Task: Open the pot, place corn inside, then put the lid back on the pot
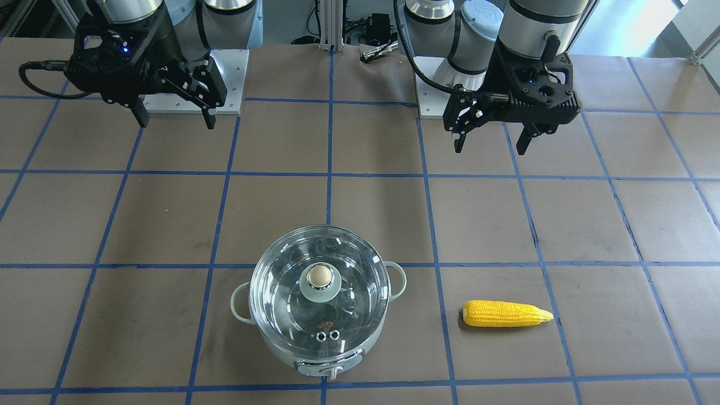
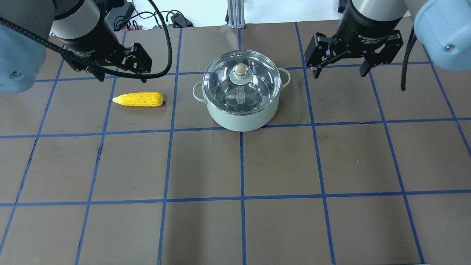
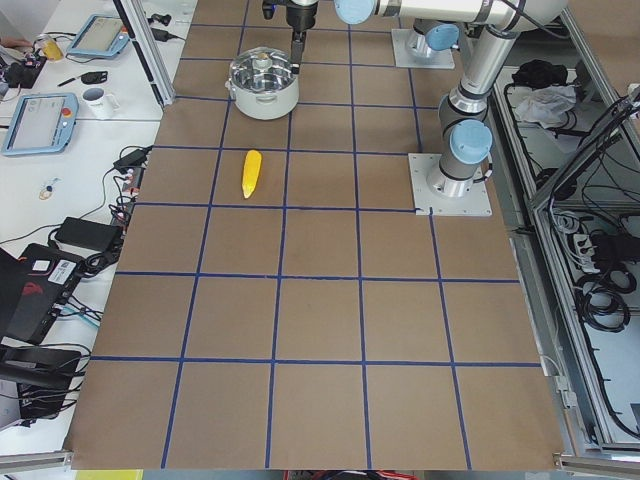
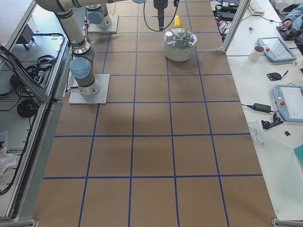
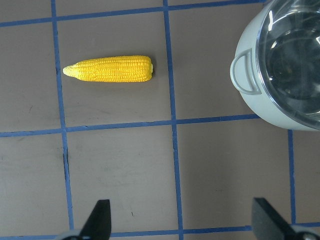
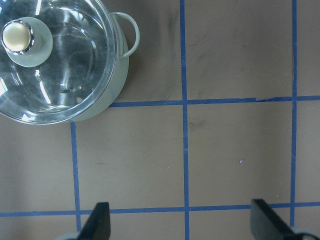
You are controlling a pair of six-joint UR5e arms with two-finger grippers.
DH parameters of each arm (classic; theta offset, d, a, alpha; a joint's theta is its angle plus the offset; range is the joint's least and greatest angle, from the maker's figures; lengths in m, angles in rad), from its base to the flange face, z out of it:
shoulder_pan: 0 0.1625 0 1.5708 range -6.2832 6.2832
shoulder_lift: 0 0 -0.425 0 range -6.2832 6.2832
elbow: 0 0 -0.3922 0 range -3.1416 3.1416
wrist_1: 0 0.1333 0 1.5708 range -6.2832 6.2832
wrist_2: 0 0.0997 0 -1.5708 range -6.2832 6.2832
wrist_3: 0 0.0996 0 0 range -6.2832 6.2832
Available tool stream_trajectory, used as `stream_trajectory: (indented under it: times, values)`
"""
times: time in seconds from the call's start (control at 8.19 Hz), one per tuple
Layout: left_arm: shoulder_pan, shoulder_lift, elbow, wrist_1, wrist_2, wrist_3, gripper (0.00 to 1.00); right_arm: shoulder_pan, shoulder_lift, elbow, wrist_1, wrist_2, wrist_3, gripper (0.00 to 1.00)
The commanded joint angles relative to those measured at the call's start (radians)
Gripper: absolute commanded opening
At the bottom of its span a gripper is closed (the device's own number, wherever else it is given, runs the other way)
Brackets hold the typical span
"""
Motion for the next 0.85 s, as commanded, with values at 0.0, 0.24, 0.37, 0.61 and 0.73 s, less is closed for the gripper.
stream_trajectory:
  times: [0.0, 0.24, 0.37, 0.61, 0.73]
  values:
    - [-0.001, 0.011, 0.001, -0.002, 0.005, 0.013, 1.0, -0.014, 0.002, 0.0, 0.0, 0.014, -0.013, 1.0]
    - [0.021, 0.002, 0.003, 0.001, 0.01, 0.223, 1.0, -0.014, 0.0, 0.0, 0.002, 0.017, -0.013, 1.0]
    - [0.047, -0.009, 0.001, 0.009, 0.01, 0.352, 1.0, -0.014, 0.0, 0.0, 0.002, 0.016, -0.013, 1.0]
    - [0.129, -0.037, 0.003, 0.013, 0.007, 0.536, 1.0, -0.014, 0.0, 0.0, 0.0, 0.004, -0.016, 1.0]
    - [0.172, -0.063, 0.004, 0.039, 0.004, 0.647, 1.0, -0.015, -0.001, 0.0, -0.005, -0.001, -0.013, 1.0]
